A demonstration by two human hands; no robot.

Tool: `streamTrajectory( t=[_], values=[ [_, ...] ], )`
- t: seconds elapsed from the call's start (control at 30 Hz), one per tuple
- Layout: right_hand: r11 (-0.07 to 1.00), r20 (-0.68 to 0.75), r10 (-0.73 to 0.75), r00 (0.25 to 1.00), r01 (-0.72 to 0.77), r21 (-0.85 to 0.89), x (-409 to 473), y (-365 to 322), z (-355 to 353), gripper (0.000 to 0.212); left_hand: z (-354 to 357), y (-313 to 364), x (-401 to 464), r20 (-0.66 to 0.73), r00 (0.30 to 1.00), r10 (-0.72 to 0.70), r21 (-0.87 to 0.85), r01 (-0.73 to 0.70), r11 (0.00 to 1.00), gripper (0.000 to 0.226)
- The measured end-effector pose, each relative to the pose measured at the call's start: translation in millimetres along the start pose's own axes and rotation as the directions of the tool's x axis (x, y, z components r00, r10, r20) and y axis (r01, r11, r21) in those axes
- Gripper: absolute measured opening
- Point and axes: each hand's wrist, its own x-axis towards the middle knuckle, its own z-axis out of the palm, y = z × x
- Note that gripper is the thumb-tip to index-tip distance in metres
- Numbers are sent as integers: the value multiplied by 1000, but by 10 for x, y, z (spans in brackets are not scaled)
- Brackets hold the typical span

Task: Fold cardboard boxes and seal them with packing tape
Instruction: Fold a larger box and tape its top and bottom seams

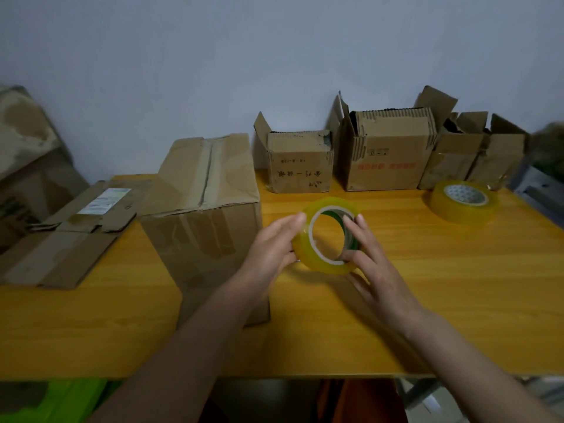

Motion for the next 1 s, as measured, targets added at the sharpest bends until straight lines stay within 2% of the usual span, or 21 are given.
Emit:
streamTrajectory(
  t=[0.1, 0.2, 0.27, 0.33, 0.43, 0.53, 0.67, 1.0],
  values=[
    [993, 7, -44, 999, 45, -106, 10, 14, 39, 43, 23, -36, -63, 20, 1000, 19, 36, -20, 999, 42],
    [990, -35, -15, 999, 10, -143, 50, -27, 92, 46, 58, -124, -113, -93, 991, 94, 12, -93, 996, 52],
    [996, -115, 87, 990, -90, -20, 86, -110, 106, 46, 46, -170, -138, -131, 981, 145, 44, -141, 989, 60],
    [960, -229, 238, 944, -193, 203, 163, -237, 64, 37, 26, -184, -176, -146, 969, 201, 158, -177, 971, 65],
    [893, -305, 346, 887, -212, 397, 324, -440, -48, 33, 29, -211, -247, -151, 945, 291, 263, -245, 933, 65],
    [875, -217, 341, 915, -225, 428, 450, -551, -144, 39, 38, -264, -300, -137, 922, 363, 319, -306, 897, 62],
    [874, -49, 347, 937, -304, 381, 546, -568, -198, 25, 46, -276, -378, -122, 900, 419, 388, -345, 855, 61],
    [844, 27, 406, 913, -387, 371, 574, -625, -182, 22, -21, -368, -425, -130, 911, 392, 477, -290, 830, 61]
  ],
)
